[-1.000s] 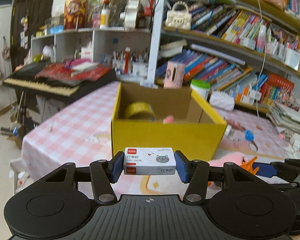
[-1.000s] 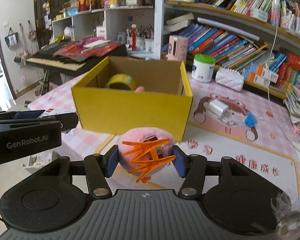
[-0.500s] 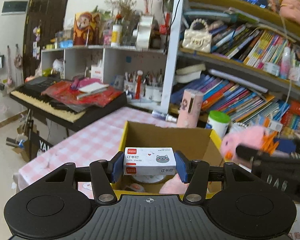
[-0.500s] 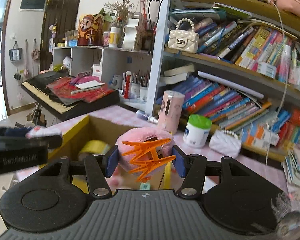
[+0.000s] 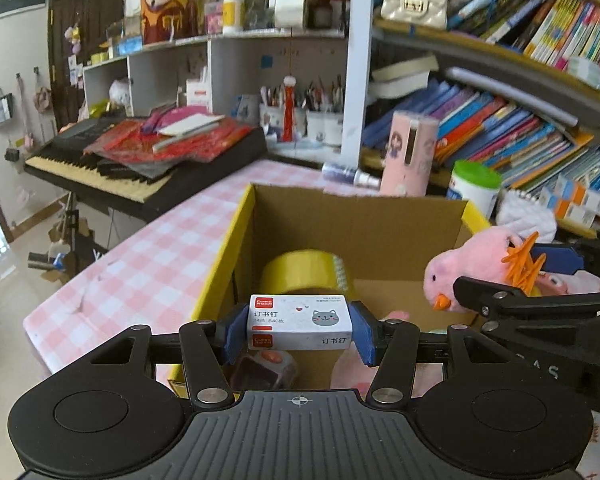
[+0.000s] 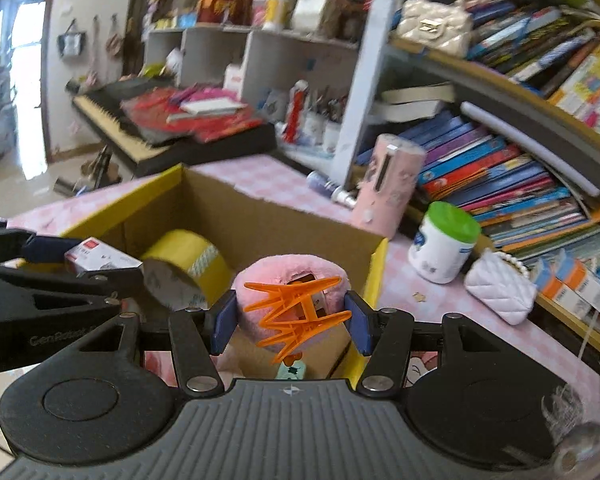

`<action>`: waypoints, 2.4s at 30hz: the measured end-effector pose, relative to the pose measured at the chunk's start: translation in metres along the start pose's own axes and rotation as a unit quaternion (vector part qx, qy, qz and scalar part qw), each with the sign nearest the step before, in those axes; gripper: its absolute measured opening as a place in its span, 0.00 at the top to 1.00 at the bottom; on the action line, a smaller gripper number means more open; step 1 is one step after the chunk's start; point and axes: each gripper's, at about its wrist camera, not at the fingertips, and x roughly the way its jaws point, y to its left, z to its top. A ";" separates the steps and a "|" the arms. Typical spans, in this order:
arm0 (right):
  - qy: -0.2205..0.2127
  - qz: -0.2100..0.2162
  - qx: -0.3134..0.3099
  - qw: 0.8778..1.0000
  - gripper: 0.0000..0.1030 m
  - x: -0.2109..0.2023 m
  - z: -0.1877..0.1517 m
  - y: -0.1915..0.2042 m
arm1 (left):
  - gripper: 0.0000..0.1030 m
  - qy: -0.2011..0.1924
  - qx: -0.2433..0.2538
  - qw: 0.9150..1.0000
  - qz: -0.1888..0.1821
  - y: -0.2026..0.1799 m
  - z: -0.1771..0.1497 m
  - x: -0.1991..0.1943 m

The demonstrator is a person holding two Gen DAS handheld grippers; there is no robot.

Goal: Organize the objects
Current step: 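Open both grippers to drop the pig and small box into the box, then withdraw both tools from the box toward the blue packet and white charger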

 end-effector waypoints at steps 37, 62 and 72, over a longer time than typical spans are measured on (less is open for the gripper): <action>-0.019 -0.086 0.060 0.994 0.08 -0.055 -0.016 0.026 | 0.06 -0.056 -0.048 0.997 0.029 0.026 -0.010 -0.066; 0.057 -0.119 0.080 0.988 0.00 -0.128 -0.092 0.110 | 0.04 0.011 -0.013 1.000 -0.009 0.039 -0.089 -0.129; 0.067 -0.150 0.112 0.980 0.00 -0.153 -0.114 0.106 | 0.04 0.019 0.015 0.999 -0.045 0.022 -0.100 -0.137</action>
